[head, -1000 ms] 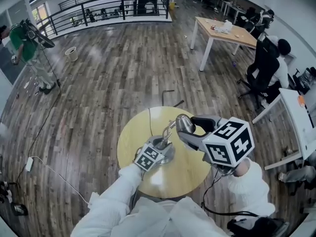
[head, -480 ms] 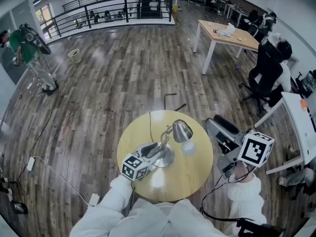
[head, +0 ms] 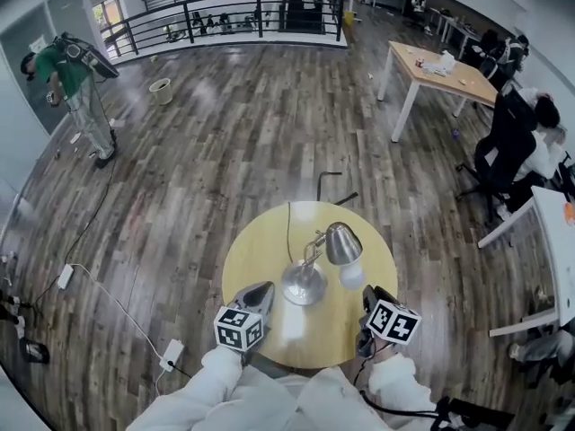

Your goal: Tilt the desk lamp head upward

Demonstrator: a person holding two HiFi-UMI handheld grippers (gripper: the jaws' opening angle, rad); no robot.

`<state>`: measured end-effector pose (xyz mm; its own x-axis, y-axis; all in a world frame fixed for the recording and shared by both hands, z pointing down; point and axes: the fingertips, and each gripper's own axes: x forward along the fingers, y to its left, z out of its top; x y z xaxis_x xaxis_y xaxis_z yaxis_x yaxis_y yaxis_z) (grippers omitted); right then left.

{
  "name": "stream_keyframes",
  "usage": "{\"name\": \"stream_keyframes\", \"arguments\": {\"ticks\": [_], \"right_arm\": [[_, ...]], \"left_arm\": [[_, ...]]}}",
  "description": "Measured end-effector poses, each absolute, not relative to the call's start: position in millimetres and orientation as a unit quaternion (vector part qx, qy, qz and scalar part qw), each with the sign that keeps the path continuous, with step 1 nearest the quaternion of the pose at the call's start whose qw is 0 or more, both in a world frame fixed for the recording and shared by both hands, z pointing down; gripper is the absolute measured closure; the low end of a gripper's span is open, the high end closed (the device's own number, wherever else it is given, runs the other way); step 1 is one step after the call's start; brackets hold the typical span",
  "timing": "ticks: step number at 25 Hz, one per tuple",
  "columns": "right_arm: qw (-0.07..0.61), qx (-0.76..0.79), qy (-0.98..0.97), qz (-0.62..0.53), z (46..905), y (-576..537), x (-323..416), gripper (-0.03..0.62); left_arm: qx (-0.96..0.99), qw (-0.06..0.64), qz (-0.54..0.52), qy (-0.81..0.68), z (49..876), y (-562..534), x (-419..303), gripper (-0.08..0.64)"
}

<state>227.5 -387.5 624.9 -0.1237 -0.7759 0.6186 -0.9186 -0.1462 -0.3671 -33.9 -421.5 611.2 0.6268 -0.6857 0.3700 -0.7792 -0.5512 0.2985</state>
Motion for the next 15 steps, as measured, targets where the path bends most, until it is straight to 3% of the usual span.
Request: {"name": "stream_keyframes", "arguments": {"ticks": [5,15], "right_arm": [[0.119,0.607,-0.679,0.395,659,-385,156,0.563],[0.121,0.563,-0.723,0.382,644,-375,136,0.578]], "left_arm": [[0.866,0.236,0.138,-0.419,626,-395,-10,0.557],[0.826,0.288,0.144,-0.463,626,-374,-1,0.557]]}}
